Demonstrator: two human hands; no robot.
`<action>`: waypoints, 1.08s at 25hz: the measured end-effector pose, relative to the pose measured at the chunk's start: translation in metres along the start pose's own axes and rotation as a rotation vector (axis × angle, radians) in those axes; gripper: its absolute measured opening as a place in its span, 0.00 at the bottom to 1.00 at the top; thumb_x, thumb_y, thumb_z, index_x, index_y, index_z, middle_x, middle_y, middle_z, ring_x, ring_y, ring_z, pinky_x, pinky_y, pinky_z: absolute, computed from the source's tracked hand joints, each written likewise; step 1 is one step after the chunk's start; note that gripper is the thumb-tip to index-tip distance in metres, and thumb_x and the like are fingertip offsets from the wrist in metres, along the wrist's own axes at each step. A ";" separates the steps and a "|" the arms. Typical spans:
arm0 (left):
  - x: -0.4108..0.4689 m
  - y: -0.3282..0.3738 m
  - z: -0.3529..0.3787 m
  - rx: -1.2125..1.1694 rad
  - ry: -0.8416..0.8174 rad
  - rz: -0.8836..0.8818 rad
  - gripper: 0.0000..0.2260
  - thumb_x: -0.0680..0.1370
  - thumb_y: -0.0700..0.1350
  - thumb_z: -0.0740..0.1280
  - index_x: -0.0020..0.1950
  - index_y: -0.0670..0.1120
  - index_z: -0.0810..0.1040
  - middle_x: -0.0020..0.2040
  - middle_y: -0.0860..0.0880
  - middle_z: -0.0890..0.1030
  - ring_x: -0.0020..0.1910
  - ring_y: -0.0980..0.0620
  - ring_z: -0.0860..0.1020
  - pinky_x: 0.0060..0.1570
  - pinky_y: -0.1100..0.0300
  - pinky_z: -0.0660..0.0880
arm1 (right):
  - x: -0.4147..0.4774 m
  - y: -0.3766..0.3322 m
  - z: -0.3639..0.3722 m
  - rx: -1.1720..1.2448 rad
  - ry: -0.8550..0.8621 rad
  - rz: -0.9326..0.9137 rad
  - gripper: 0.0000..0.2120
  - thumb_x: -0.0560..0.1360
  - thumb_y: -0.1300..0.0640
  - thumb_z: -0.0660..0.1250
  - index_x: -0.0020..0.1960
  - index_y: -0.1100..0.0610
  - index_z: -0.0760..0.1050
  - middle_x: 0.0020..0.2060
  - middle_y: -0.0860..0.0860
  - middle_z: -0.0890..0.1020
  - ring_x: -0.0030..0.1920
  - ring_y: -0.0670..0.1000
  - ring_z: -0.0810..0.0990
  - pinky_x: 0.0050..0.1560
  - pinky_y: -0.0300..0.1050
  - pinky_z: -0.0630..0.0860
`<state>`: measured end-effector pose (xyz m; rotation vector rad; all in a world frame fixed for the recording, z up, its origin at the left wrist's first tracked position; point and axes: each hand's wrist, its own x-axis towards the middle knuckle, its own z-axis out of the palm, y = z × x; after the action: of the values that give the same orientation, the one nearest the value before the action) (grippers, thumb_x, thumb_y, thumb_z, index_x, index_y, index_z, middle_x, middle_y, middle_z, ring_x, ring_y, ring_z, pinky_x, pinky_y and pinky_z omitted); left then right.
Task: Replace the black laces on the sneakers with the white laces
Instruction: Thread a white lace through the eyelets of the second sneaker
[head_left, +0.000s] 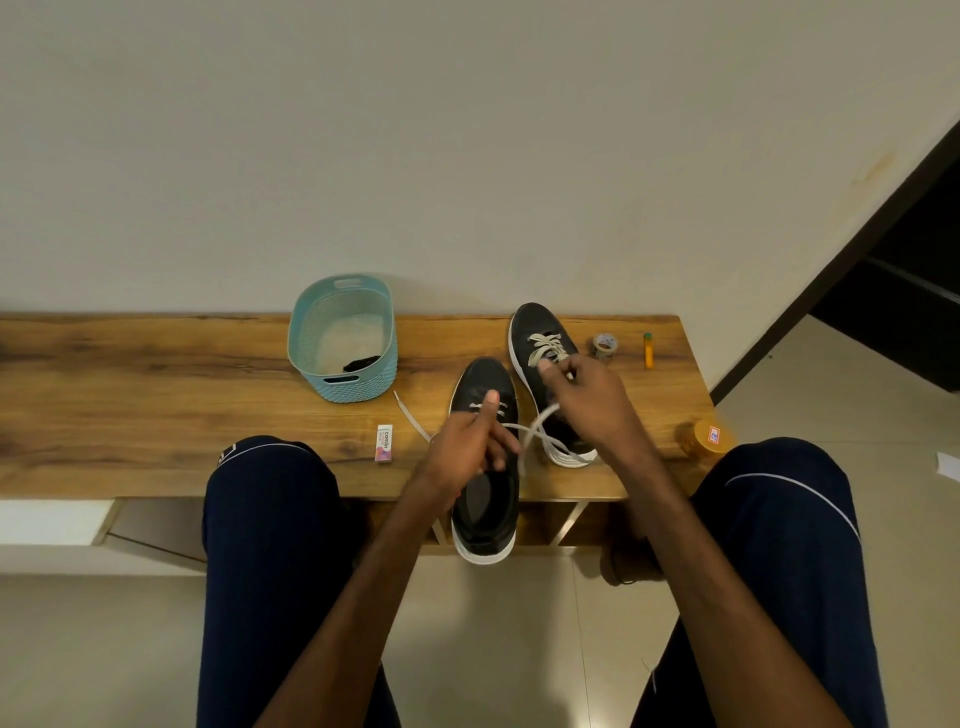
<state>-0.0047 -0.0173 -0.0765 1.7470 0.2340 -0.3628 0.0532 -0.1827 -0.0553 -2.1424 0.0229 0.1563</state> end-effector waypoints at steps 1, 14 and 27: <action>-0.002 0.002 0.002 -0.040 -0.133 -0.078 0.32 0.82 0.65 0.48 0.47 0.44 0.84 0.31 0.49 0.78 0.27 0.57 0.70 0.27 0.64 0.63 | -0.002 -0.005 -0.001 0.147 0.020 0.012 0.16 0.81 0.44 0.63 0.46 0.56 0.79 0.36 0.49 0.81 0.38 0.48 0.79 0.43 0.51 0.77; 0.010 0.001 -0.013 -0.307 0.004 0.103 0.11 0.82 0.50 0.62 0.51 0.45 0.81 0.29 0.52 0.67 0.25 0.58 0.64 0.23 0.67 0.62 | -0.017 -0.003 0.007 0.259 -0.332 0.050 0.12 0.81 0.50 0.64 0.51 0.58 0.79 0.38 0.49 0.83 0.38 0.43 0.80 0.38 0.36 0.73; 0.016 -0.013 -0.022 0.497 0.229 0.177 0.08 0.79 0.49 0.67 0.56 0.49 0.79 0.47 0.53 0.80 0.47 0.54 0.79 0.47 0.54 0.77 | 0.000 0.006 0.019 0.695 -0.118 0.026 0.09 0.80 0.64 0.64 0.57 0.64 0.80 0.40 0.55 0.83 0.41 0.49 0.82 0.48 0.43 0.80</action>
<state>0.0078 0.0061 -0.0901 2.2843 0.1576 -0.0913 0.0503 -0.1707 -0.0705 -1.4382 0.0307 0.2485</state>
